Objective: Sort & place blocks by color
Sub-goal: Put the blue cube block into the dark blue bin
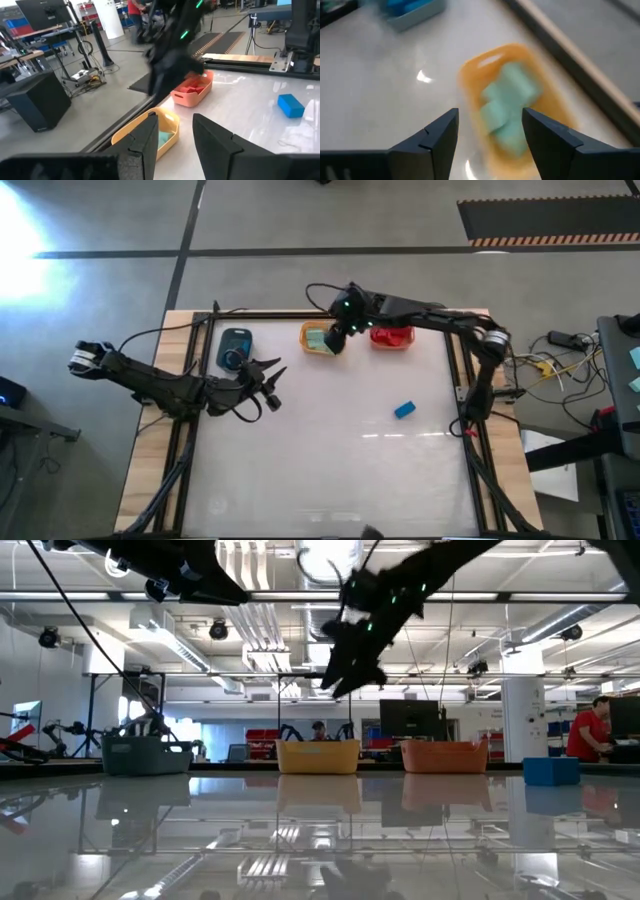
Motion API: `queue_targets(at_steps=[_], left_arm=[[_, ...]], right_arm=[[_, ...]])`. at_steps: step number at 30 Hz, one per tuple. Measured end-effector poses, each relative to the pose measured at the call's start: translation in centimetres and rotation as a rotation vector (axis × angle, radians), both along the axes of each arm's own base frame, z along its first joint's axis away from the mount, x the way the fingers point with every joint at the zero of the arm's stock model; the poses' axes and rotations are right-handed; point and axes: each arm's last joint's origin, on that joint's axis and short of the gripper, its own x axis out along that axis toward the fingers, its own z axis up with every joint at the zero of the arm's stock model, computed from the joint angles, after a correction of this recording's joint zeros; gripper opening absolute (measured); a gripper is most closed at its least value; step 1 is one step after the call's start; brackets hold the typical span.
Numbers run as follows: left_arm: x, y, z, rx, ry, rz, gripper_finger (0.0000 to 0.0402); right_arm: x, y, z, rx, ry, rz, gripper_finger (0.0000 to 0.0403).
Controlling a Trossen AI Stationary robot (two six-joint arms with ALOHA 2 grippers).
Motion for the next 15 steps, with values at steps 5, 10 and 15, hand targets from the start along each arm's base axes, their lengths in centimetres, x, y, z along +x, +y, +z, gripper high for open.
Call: queue_targets(at_steps=[5,10,15], left_arm=[[0.1,-0.1,-0.1,-0.001,0.007,-0.009,0.0105],[0.2,-0.1,-0.3,0.001,0.017,-0.012,0.0105],[0.2,-0.1,-0.3,-0.001,0.015,-0.012,0.0105]], right_arm=[[-2.1,5.9,3.6,0.100,0.103,0.078,0.0203],[-4.5,12.0,3.9,0.272,0.328,0.070,0.0216],[-6.9,15.7,2.6,0.395,0.564,-0.107,0.0254]])
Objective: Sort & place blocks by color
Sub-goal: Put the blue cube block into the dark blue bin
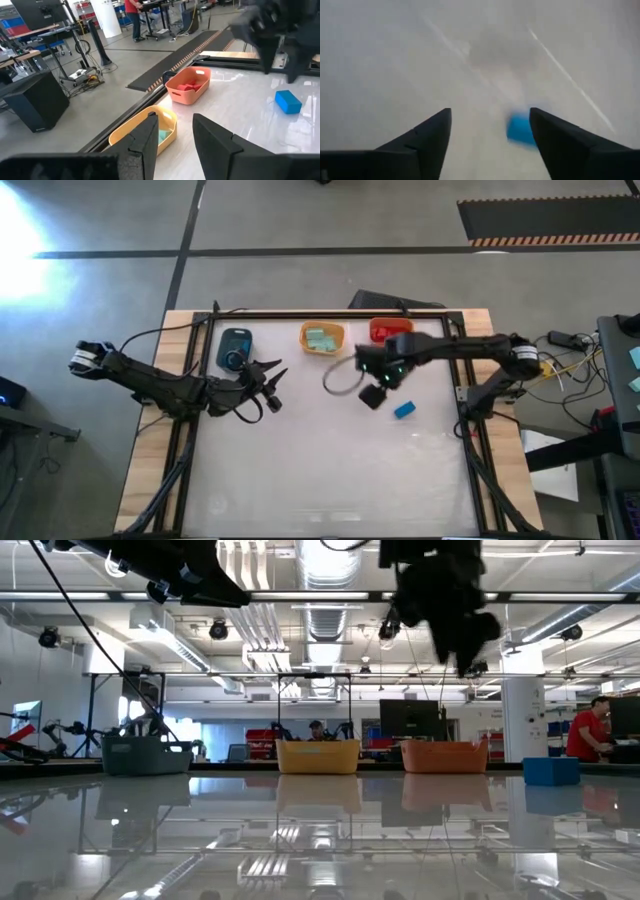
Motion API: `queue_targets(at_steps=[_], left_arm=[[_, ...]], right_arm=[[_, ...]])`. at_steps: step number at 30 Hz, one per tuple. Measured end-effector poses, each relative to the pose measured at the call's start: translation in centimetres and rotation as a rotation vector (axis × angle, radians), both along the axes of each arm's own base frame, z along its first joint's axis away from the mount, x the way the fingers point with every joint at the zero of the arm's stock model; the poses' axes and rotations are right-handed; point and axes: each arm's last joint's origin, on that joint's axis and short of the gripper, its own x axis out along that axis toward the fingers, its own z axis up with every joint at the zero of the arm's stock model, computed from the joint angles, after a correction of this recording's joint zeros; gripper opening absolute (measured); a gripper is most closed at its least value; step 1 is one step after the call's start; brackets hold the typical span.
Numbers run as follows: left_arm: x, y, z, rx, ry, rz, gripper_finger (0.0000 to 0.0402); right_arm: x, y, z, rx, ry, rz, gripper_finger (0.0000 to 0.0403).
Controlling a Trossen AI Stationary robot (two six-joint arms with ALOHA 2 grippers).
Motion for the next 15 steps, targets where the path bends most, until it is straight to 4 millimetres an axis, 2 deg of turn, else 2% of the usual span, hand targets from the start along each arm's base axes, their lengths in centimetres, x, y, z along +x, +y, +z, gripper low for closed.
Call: queue_targets(at_steps=[3,5,6,10,12,15], left_arm=[[0.0,0.0,0.0,0.001,0.002,-0.001,0.0105],[0.0,0.0,-0.1,0.002,0.007,-0.002,0.0105],[0.0,-0.1,-0.1,0.003,0.010,-0.004,0.0105],[-0.1,-0.2,-0.1,0.003,0.012,-0.010,0.0105],[-0.1,-0.3,-0.1,0.003,0.013,-0.014,0.0105],[-0.1,-0.4,-0.1,0.003,0.013,-0.018,0.0105]], right_arm=[[-1.3,1.7,-1.7,0.025,0.139,-0.041,0.0281],[-2.1,2.5,-3.1,0.025,0.207,0.007,0.0298],[-2.6,2.9,-3.8,0.020,0.239,0.105,0.0305],[-4.9,4.4,-6.0,-0.053,0.378,0.681,0.0320],[-5.2,4.8,-6.9,-0.098,0.391,0.842,0.0320],[-5.4,5.0,-8.1,-0.144,0.387,0.954,0.0312]])
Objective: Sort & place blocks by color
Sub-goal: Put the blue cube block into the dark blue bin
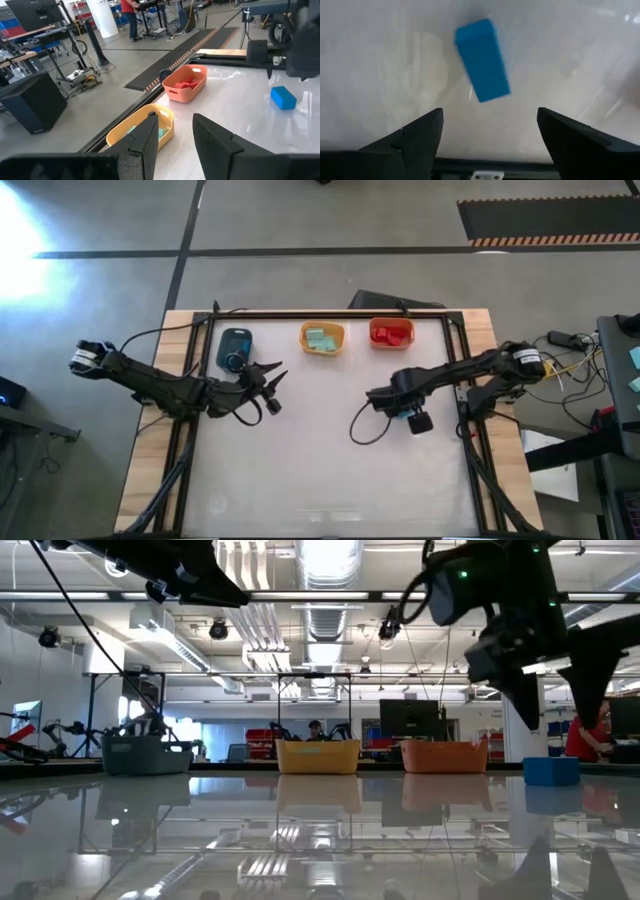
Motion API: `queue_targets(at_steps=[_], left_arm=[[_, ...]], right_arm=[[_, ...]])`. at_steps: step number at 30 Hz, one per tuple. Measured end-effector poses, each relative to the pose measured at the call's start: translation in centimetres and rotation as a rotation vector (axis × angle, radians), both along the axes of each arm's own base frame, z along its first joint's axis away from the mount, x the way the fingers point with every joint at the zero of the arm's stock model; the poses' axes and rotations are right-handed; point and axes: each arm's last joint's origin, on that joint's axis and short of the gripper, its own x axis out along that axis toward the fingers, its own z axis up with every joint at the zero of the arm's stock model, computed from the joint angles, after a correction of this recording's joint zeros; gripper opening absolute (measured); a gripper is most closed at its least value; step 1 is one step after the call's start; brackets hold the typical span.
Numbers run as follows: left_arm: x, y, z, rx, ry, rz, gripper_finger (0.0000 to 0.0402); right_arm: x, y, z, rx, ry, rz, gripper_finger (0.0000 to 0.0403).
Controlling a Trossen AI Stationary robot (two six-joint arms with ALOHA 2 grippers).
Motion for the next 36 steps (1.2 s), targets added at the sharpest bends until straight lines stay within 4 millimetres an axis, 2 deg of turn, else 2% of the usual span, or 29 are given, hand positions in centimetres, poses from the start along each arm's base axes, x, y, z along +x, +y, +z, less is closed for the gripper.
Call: queue_targets(at_steps=[9,17,21,26,27,31,36], left_arm=[[0.0,0.0,0.0,0.002,0.001,-0.001,0.0105],[0.0,0.0,0.0,0.002,0.002,-0.001,0.0105],[0.0,0.0,0.0,0.002,0.002,-0.001,0.0105],[0.0,0.0,0.0,0.002,0.002,-0.001,0.0105],[0.0,0.0,0.0,0.002,0.002,-0.001,0.0105],[0.0,0.0,0.0,-0.003,-0.009,-0.003,0.0105],[0.2,-0.3,0.3,-0.052,-0.045,-0.098,0.0105]], right_arm=[[-0.7,-0.1,-3.3,0.006,-0.046,0.120,0.0282],[-0.4,-0.1,-4.5,-0.008,-0.139,0.124,0.0247],[-0.1,-0.1,-4.8,-0.009,-0.187,0.119,0.0204],[0.3,-0.1,-5.0,-0.020,-0.245,0.033,0.0121],[0.5,-0.1,-4.9,-0.023,-0.272,0.007,0.0120],[3.2,0.2,-4.1,0.048,-0.559,-0.068,0.0120],[7.7,0.9,-1.4,0.249,-1.213,-0.003,0.0120]])
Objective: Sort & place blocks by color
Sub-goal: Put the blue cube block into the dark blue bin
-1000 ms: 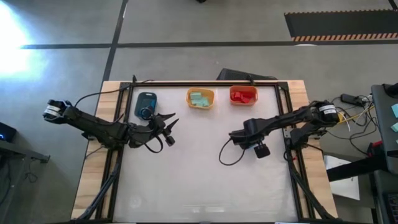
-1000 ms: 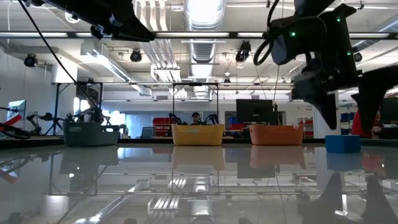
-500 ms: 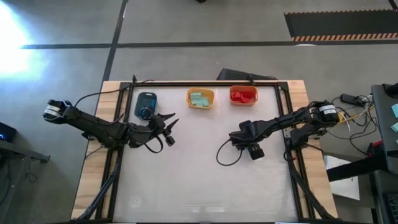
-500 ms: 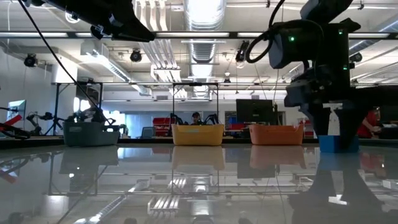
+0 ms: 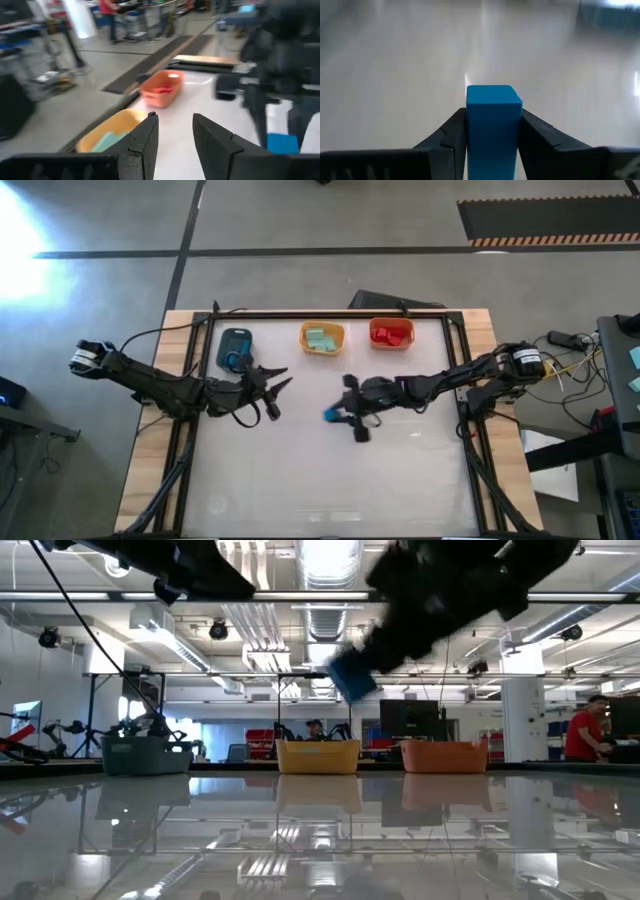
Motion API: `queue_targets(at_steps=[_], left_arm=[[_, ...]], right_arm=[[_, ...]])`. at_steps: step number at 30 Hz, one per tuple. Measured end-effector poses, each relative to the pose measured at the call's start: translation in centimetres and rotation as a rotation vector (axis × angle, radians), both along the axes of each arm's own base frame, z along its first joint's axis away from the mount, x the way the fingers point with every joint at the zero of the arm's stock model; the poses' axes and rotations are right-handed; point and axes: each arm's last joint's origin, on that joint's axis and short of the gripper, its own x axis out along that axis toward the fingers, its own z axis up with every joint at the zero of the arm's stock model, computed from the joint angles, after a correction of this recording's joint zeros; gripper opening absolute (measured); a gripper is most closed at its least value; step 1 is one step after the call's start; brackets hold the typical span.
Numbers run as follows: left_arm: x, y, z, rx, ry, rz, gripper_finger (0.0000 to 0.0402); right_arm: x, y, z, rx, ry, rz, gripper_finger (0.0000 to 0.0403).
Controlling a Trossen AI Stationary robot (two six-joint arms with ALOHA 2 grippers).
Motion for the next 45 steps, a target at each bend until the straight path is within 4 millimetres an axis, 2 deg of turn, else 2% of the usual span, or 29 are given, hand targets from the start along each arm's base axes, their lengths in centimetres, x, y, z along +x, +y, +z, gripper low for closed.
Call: queue_targets(at_steps=[3,5,9,15,22,26,33,41,45], left_arm=[[0.1,-0.2,0.0,-0.023,0.000,-0.095,0.0105],[0.2,-0.5,0.1,-0.040,0.001,-0.169,0.0105],[0.4,-0.8,0.0,-0.063,0.004,-0.278,0.0105],[1.0,-1.2,-0.6,-0.088,0.026,-0.389,0.0117],[0.9,-1.3,-0.9,-0.111,0.053,-0.402,0.0198],[1.0,-1.3,-1.1,-0.112,0.066,-0.398,0.0233],[1.3,-1.4,-1.7,-0.106,0.094,-0.400,0.0240],[1.9,-1.0,-2.4,-0.080,0.117,-0.307,0.0240],[2.3,-0.7,-1.9,-0.085,0.050,-0.293,0.0240]], right_arm=[[1.3,-0.1,1.3,0.044,-0.380,0.008,0.0120],[1.8,-0.4,2.0,0.085,-0.566,-0.011,0.0120],[2.7,-0.9,2.4,0.143,-0.749,-0.034,0.0120],[4.9,-1.0,1.8,0.165,-0.747,-0.043,0.0120],[5.9,-1.1,1.2,0.175,-0.741,-0.024,0.0120],[6.0,-1.4,1.2,0.155,-0.743,-0.108,0.0120],[5.9,-1.4,1.7,0.152,-0.776,-0.109,0.0120],[5.9,-1.5,1.9,0.161,-0.811,-0.106,0.0120],[5.9,-1.4,1.9,0.172,-0.811,-0.105,0.0120]])
